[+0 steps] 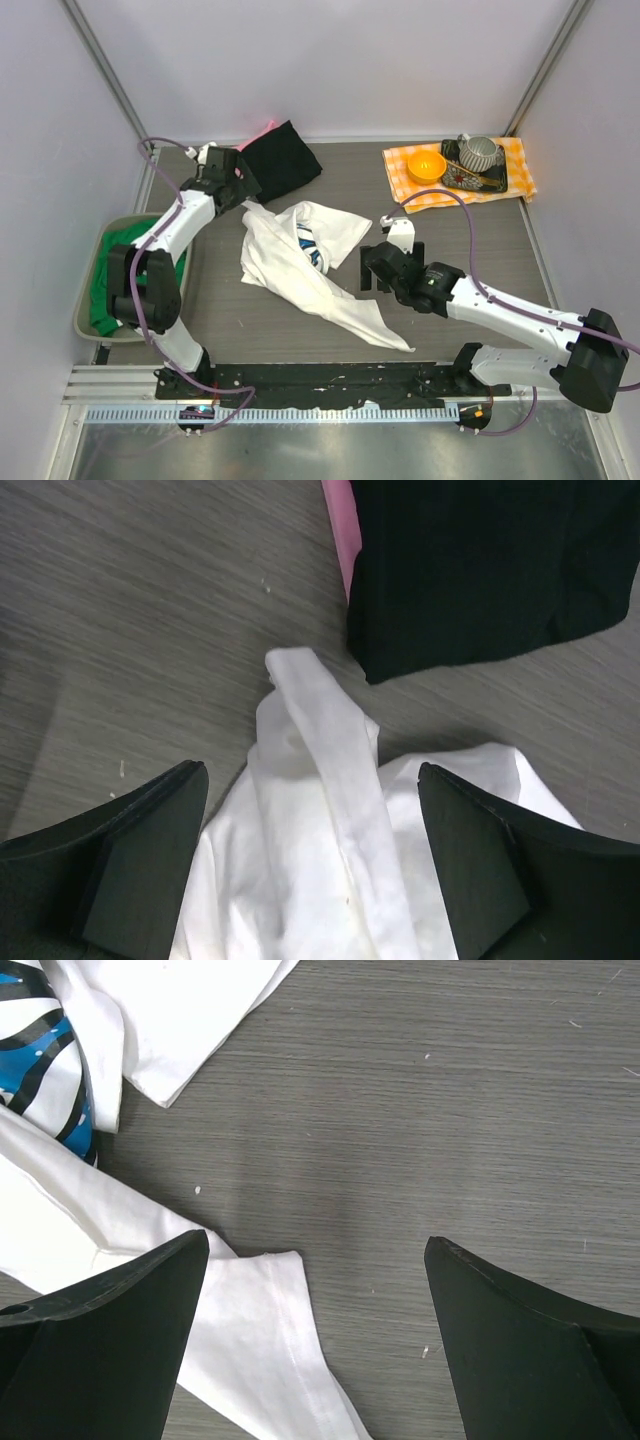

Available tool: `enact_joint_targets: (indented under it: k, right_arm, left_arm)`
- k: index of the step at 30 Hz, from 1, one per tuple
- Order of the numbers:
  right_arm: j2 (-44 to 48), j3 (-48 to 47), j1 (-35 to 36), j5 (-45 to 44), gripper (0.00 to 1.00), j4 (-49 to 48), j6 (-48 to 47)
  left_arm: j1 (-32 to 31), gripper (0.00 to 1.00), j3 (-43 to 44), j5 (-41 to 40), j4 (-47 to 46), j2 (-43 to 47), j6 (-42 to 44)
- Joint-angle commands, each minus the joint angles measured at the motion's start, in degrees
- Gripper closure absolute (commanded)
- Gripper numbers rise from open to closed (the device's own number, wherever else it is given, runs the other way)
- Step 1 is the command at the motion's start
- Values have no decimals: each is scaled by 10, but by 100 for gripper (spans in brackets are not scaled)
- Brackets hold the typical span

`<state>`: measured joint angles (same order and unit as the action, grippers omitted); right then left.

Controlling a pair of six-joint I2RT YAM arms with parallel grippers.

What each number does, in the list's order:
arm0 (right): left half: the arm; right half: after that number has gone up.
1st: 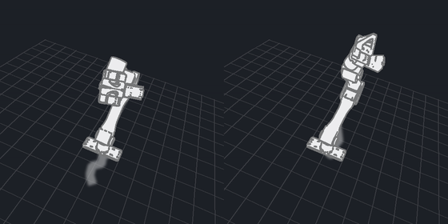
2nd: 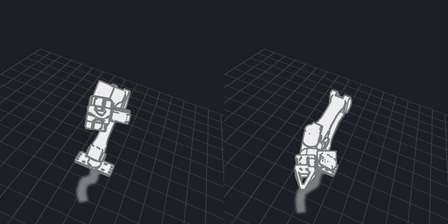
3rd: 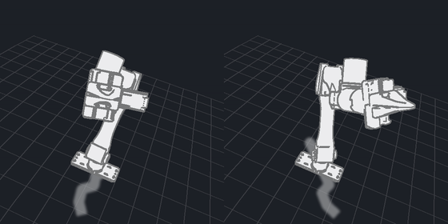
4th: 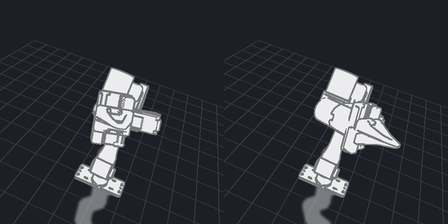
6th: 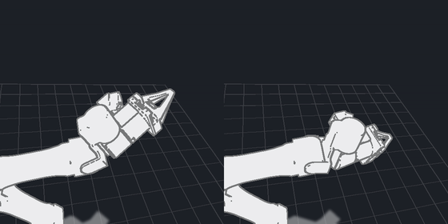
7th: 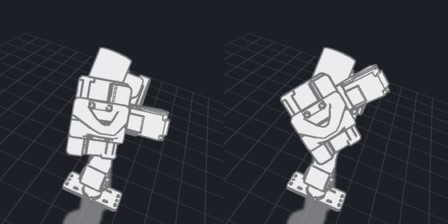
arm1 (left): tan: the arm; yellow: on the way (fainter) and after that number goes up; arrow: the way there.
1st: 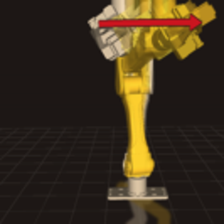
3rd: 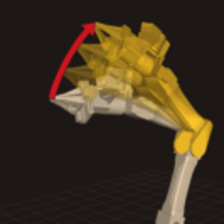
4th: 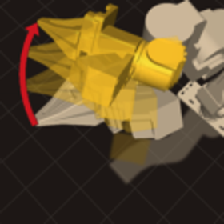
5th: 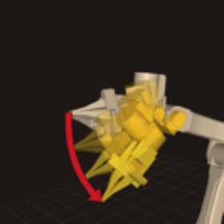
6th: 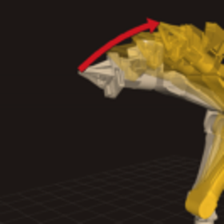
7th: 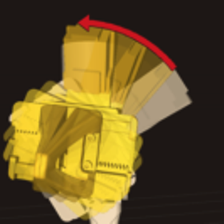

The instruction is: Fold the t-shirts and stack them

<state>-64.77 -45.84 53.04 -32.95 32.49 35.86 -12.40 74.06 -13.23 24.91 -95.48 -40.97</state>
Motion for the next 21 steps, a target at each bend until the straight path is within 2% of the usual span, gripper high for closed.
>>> enact_joint_targets:
  k: [1, 13, 16, 17, 21]
  right_arm:
    - [6, 1, 1, -25, 4, -6, -7]
    - [-15, 12, 1, -31, 4, -15, -7]
    - [-13, 21, 1, -32, 4, -17, -6]
    - [-13, 23, 1, -33, 4, -17, -5]
    - [-18, 29, 1, -33, 4, -18, -3]
  left_arm:
    - [18, 9, 39, 8, -15, -39, 14]
    - [33, 14, 51, 51, -55, -95, 11]
    - [37, 21, 53, 53, -71, -98, 13]
    - [39, 29, 54, 55, -72, -102, 13]
    - [44, 46, 71, 56, -66, -118, 15]
